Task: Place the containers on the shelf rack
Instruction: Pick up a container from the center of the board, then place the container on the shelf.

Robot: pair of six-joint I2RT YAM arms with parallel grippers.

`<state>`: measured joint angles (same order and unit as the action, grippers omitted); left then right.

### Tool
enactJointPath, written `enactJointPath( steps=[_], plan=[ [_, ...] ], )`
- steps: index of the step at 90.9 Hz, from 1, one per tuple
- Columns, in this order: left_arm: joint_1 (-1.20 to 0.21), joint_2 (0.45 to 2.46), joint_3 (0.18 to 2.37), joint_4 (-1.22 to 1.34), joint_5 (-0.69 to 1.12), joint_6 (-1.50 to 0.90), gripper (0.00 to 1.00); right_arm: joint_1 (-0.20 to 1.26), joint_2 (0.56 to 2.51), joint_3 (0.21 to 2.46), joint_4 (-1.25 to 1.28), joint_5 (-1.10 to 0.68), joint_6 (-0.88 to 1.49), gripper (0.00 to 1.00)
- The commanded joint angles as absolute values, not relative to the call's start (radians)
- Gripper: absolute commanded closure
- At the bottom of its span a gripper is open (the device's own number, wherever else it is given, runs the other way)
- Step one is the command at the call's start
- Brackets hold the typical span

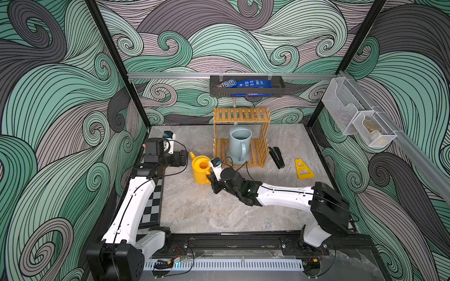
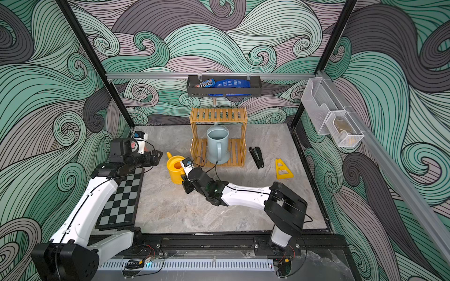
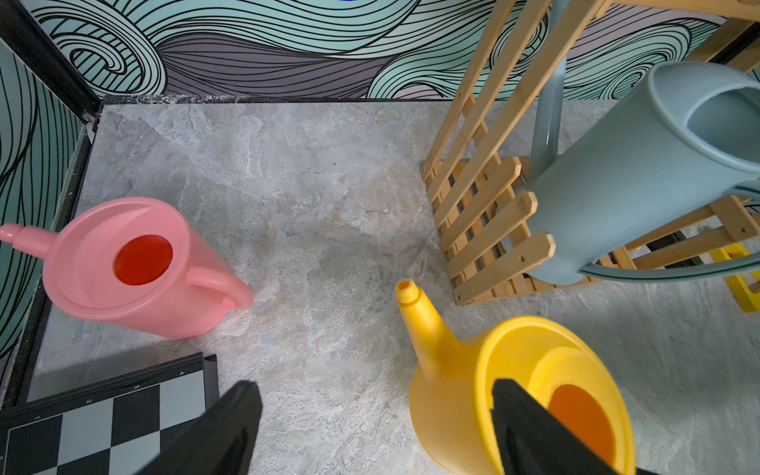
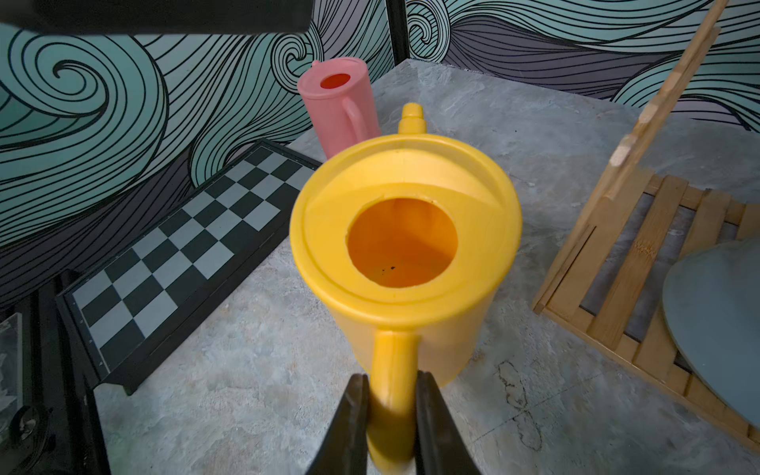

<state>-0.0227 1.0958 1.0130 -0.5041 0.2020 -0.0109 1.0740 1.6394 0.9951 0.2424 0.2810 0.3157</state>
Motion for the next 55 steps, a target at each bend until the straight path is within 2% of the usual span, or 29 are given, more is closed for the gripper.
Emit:
enactJointPath(
  steps=[1, 55],
  plan=[
    [-0.015, 1.089, 1.043, -0.513, 0.210, -0.010, 0.09, 1.081, 1.559, 0.962, 0.215, 0.264, 0.342, 0.88],
    [0.012, 1.095, 1.031, -0.500, 0.224, -0.017, 0.09, 1.086, 1.101, 0.766, 0.043, 0.370, 0.292, 0.92]
  ],
)
